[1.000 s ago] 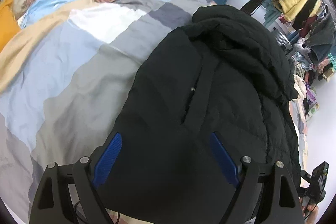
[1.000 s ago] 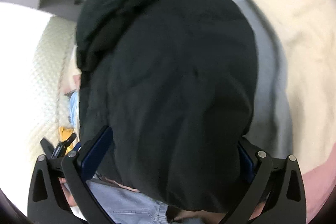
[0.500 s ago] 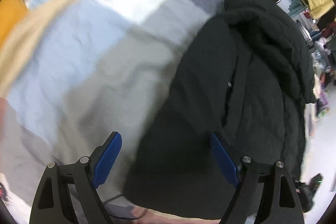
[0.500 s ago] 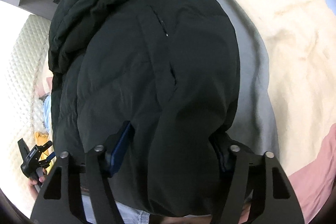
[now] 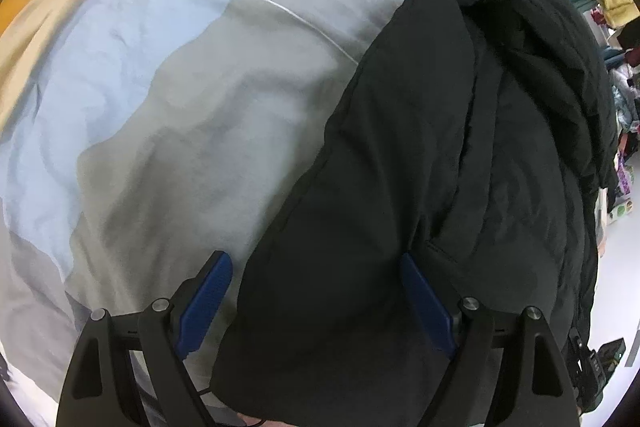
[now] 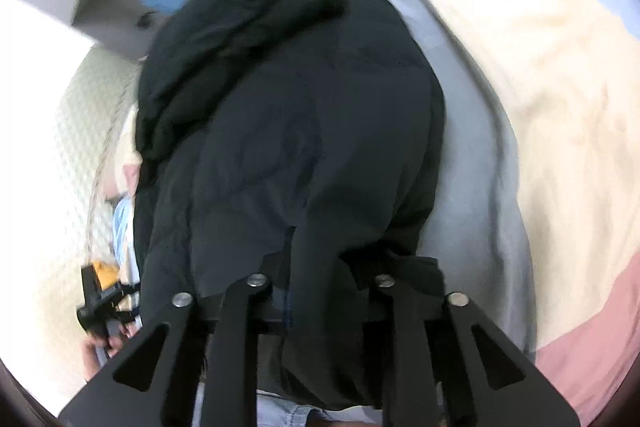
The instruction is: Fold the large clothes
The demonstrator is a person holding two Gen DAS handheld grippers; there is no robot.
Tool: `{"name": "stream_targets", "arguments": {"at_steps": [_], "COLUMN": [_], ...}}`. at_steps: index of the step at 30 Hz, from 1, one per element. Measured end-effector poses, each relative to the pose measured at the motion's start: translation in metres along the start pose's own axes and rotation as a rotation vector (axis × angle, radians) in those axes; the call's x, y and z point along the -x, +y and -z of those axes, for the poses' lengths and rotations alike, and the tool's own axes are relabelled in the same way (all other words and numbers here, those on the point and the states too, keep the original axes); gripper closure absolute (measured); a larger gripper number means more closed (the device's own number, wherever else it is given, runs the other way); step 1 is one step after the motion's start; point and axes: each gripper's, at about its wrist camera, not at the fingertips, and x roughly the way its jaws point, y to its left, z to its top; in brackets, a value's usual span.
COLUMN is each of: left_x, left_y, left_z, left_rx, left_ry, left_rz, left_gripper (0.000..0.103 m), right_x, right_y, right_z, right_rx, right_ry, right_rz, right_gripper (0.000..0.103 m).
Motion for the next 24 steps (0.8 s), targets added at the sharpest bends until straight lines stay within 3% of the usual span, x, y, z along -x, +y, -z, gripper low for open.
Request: {"name": "stream_targets", "arguments": {"at_steps": [4, 6, 11, 12, 13, 14, 16, 19, 24], "left_x": [-0.006, -0.008, -0.004, -0.002, -0.003, -0.001, 0.007, 0.022, 0.075], "left_y": [-0.002, -0.001, -0.009, -0.011, -0.017, -0.020, -0.031, -0.038, -0.019], "left_z": [-0.002, -0.003, 0.001, 0.004, 0.006, 0.008, 0.012, 0.015, 0.017], "left_rx": [0.004, 0.017, -0.012, -0.021, -0.042, -0.067, -0.124, -0.162, -0.130], "left_ry": [0.018, 0.029, 0.030, 0.037, 0.059, 0.062, 0.036, -0.002, -0.079], "left_rz": [0.054, 0.087, 0.160, 0.199, 0.262, 0.280, 0.283, 0.318, 0.490], "left_gripper": [0.018, 0.022, 0.035, 0.055, 0.066, 0.069, 0.088, 0.096, 0.099], "right_x": [-0.018, -0.021, -0.022, -0.018, -0.013, -0.009, 0.000, 0.013, 0.048], "right_y": [-0.012, -0.019, -0.028, -0.028, -0.027, -0.023, -0.016, -0.012, 0.005], "right_z": [0.001, 0.001, 0.000, 0.000, 0.001, 0.001, 0.002, -0.003, -0.008], "right_rx": [-0.079, -0.111, -0.135, -0.129, -0.112, -0.080, -0.049, -0.022, 0.041], "right_ry": [0.061, 0.076, 0.094, 0.091, 0.087, 0.079, 0.056, 0.042, -0.019], "right_rz": [0.080, 0.090, 0.062, 0.035, 0.012, 0.005, -0.005, -0.015, -0.042], "right_gripper": [0.045, 0.037, 0.034, 0.038, 0.056, 0.064, 0.084, 0.091, 0.094]}}
